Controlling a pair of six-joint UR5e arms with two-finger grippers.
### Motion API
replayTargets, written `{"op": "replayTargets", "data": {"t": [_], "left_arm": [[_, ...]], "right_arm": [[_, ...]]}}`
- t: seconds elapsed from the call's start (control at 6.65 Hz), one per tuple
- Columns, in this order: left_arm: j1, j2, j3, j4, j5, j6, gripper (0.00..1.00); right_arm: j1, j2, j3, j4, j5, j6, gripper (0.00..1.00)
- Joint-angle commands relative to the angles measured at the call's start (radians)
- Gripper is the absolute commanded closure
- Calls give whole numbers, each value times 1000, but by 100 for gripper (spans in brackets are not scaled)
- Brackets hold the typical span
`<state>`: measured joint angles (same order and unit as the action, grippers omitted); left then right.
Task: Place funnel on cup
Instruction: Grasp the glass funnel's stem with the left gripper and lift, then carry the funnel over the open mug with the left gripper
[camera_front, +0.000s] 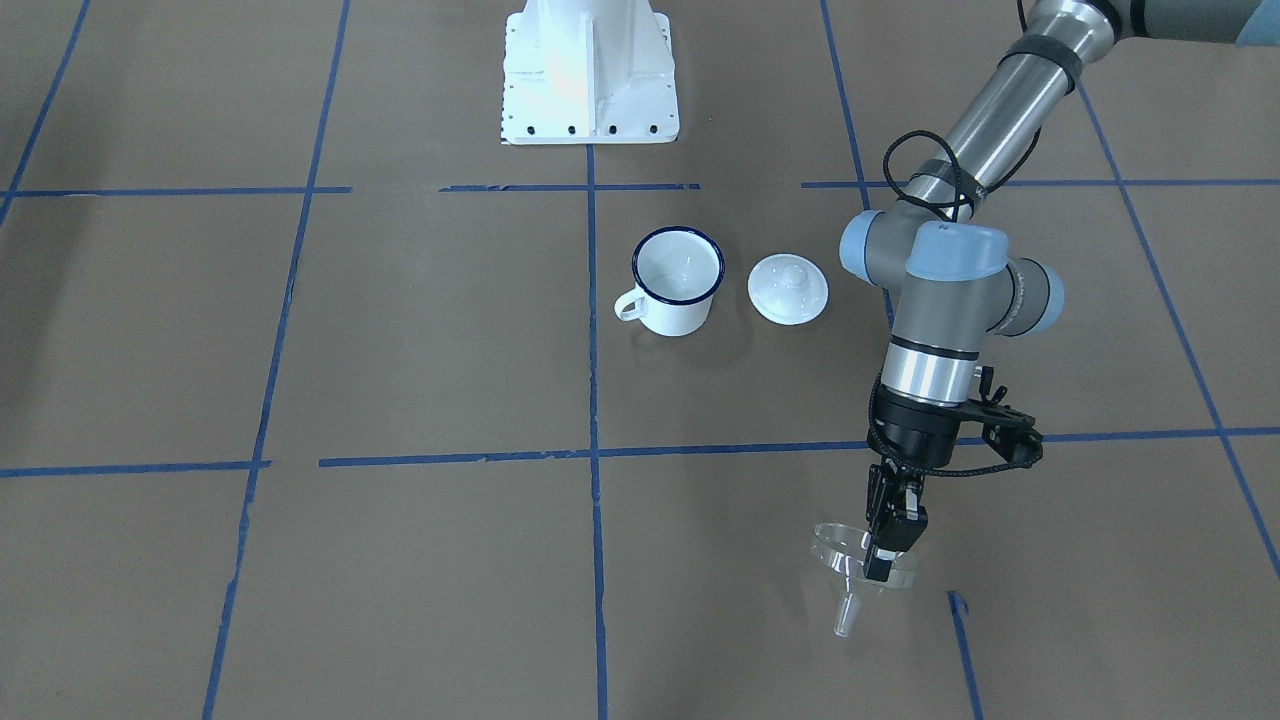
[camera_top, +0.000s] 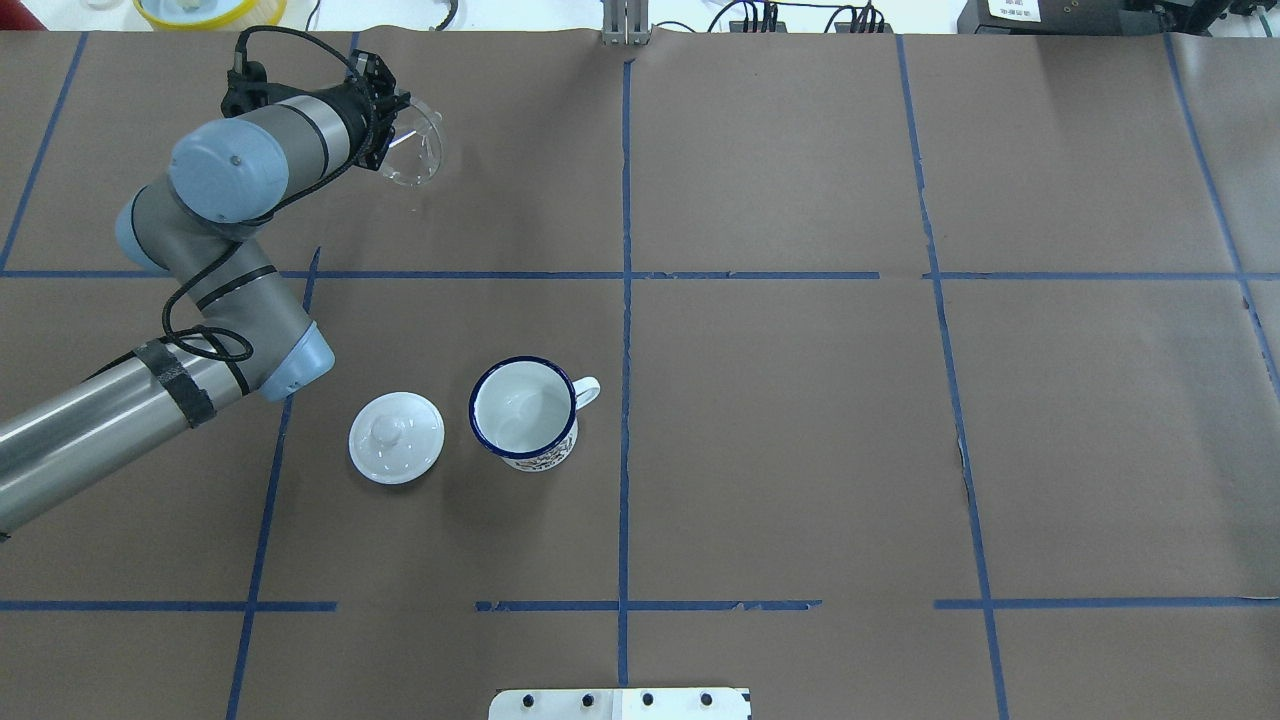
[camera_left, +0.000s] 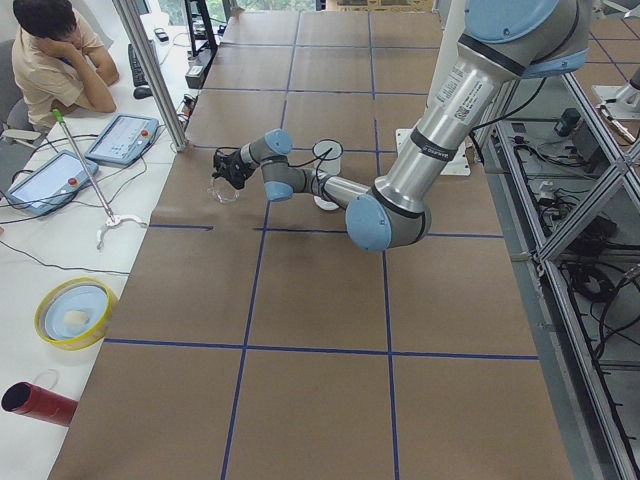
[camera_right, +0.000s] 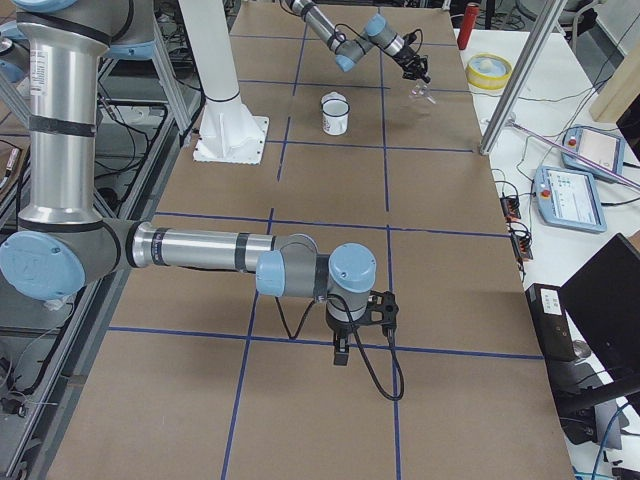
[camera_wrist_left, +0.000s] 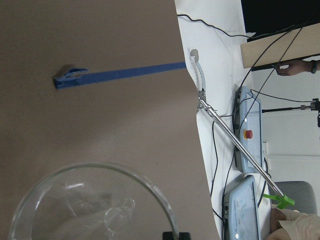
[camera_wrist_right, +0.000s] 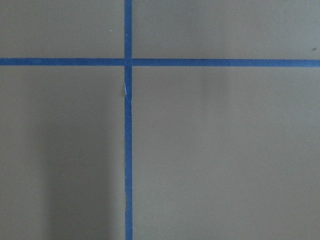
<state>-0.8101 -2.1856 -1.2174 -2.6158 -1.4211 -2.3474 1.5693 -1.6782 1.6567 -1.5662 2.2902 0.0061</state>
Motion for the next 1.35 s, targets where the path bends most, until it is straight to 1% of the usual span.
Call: {"op": "replayTargets", "data": {"t": [0.0, 0.15, 0.3, 0.45, 0.6, 0.75, 1.05, 1.2], "left_arm": [[-50, 7, -185, 54, -104, 5, 100], [-73, 9, -340, 229, -224, 16, 100], [-87, 10, -507, 414, -311, 78, 100], [-84, -9, -615, 650, -344, 193, 100], [-81, -29, -684, 851, -392, 280, 100], [-60, -83, -688, 1048, -447, 387, 100], [58, -201, -700, 1413, -455, 584, 100], [92, -277, -689, 1565, -484, 674, 100]], "right_arm": [[0, 0, 0, 0, 0, 0, 0], [0, 0, 0, 0, 0, 0, 0], [0, 0, 0, 0, 0, 0, 0], [0, 0, 0, 0, 0, 0, 0], [0, 0, 0, 0, 0, 0, 0], [0, 0, 0, 0, 0, 0, 0], [0, 0, 0, 0, 0, 0, 0], [0, 0, 0, 0, 0, 0, 0]]}}
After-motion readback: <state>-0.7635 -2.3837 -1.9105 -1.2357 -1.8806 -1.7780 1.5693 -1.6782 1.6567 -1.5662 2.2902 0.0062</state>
